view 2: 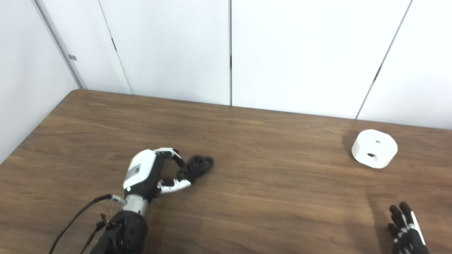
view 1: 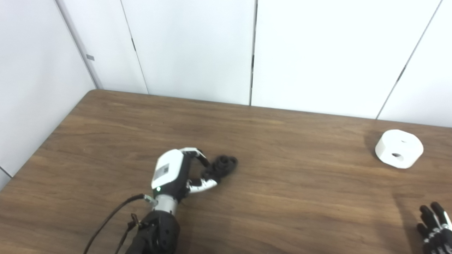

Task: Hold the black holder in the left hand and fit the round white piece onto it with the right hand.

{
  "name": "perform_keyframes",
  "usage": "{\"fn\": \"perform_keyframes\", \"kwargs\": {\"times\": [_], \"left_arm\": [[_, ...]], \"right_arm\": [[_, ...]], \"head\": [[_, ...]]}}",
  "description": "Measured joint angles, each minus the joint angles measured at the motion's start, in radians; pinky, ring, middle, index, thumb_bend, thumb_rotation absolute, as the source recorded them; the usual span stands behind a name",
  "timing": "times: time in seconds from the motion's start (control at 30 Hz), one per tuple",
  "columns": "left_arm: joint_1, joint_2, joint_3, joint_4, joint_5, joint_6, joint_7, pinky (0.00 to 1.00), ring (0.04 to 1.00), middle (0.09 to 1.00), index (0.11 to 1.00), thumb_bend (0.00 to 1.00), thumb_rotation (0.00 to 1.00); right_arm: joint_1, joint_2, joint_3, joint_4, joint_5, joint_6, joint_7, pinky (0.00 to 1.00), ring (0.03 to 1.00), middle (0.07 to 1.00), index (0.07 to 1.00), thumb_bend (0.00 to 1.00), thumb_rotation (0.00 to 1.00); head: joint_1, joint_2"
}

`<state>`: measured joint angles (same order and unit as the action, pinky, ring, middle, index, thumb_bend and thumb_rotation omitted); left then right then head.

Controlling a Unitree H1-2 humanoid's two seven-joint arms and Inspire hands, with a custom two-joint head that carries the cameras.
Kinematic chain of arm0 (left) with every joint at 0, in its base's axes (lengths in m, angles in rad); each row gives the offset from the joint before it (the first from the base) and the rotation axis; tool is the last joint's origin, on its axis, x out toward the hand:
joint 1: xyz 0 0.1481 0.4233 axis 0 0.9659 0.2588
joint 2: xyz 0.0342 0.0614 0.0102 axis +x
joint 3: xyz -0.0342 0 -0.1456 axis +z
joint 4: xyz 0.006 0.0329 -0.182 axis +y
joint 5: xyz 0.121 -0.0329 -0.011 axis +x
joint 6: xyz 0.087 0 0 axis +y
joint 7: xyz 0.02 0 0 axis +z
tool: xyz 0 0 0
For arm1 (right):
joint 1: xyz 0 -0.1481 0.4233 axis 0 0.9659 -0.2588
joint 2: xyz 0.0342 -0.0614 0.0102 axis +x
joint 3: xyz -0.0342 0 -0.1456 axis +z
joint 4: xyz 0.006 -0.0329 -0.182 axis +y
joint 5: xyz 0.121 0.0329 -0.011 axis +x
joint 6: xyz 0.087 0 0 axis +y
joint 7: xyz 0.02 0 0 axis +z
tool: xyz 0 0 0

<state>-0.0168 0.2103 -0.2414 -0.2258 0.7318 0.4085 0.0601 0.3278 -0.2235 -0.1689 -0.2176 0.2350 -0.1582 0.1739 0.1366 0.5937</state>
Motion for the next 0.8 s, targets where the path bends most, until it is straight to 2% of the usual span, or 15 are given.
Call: {"fn": "perform_keyframes", "kwargs": {"times": [0.3, 0.4, 0.63, 0.8], "left_arm": [[0.060, -0.021, -0.085, -0.091, -0.003, -0.028, -0.069, 0.76, 0.859, 0.789, 0.489, 0.51, 0.04], [0.078, -0.023, -0.103, -0.118, -0.006, -0.035, -0.091, 0.76, 0.858, 0.788, 0.489, 0.51, 0.04], [0.099, 0.077, -0.126, -0.179, -0.080, -0.112, -0.212, 0.80, 0.859, 0.786, 0.488, 0.51, 0.04], [0.111, 0.106, -0.124, -0.199, -0.124, -0.128, -0.264, 0.88, 0.872, 0.797, 0.488, 0.51, 0.04]], "right_arm": [[0.001, 0.011, 0.015, -0.010, -0.017, -0.005, -0.008, 1.00, 0.987, 0.961, 0.972, 0.59, 1.00], [0.004, 0.018, 0.023, -0.017, -0.022, -0.007, -0.009, 1.00, 0.980, 0.959, 0.972, 0.57, 1.00], [0.011, 0.029, 0.035, -0.030, -0.029, 0.003, -0.012, 1.00, 0.986, 0.951, 0.972, 0.52, 1.00], [0.019, 0.032, 0.044, -0.040, -0.036, 0.009, -0.013, 1.00, 0.995, 0.959, 0.973, 0.51, 1.00]], "head": [[-0.045, 0.017], [-0.080, 0.026], [-0.101, 0.048], [-0.124, 0.067]]}}
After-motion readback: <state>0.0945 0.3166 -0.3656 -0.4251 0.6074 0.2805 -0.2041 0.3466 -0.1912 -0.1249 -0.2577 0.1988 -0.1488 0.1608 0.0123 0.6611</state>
